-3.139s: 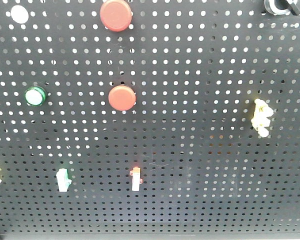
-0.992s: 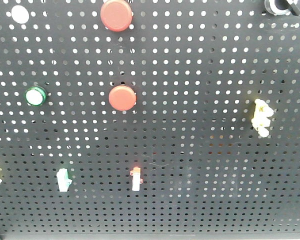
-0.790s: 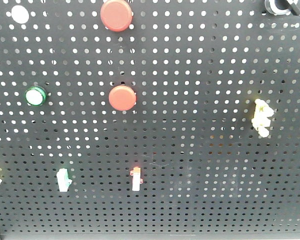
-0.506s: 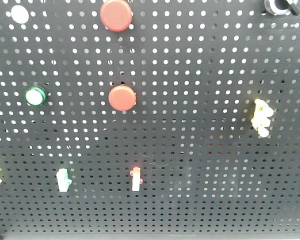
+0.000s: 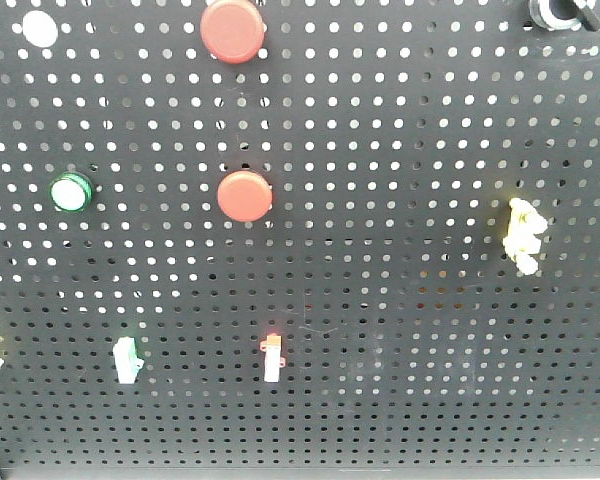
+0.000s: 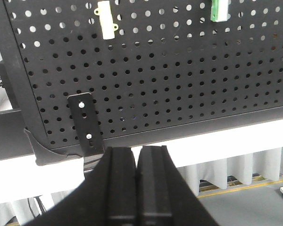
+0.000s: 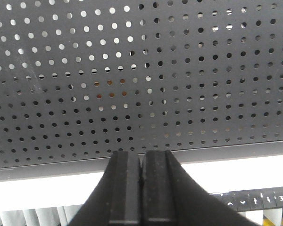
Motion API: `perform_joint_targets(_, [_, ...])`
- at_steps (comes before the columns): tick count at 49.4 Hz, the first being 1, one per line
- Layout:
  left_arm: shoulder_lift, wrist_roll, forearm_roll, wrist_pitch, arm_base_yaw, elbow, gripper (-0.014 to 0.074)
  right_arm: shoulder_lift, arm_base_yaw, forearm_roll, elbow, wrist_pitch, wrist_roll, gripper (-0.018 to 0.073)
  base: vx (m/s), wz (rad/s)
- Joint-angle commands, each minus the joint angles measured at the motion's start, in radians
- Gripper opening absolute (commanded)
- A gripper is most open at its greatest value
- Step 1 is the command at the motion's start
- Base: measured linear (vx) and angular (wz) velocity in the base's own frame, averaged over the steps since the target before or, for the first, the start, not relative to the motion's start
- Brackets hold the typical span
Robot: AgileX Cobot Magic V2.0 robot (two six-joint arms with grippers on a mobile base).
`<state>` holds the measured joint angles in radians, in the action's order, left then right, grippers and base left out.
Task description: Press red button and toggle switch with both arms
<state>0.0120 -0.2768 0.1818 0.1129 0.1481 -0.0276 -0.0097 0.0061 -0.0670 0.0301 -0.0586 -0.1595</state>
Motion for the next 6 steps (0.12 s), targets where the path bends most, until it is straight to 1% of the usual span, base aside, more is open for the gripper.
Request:
perform_joint_targets(1, [0.014, 0.008, 0.004, -0.078, 0.000, -0.035, 0.0002, -0.017, 0.000, 0.000, 0.012, 0.085, -0.001, -0.0003, 0.00, 0.00])
perform_joint_targets(6, [0.014, 0.008, 0.004, -0.078, 0.000, -0.035, 0.0002, -0.017, 0.000, 0.000, 0.012, 0.085, -0.001, -0.0003, 0.00, 0.00])
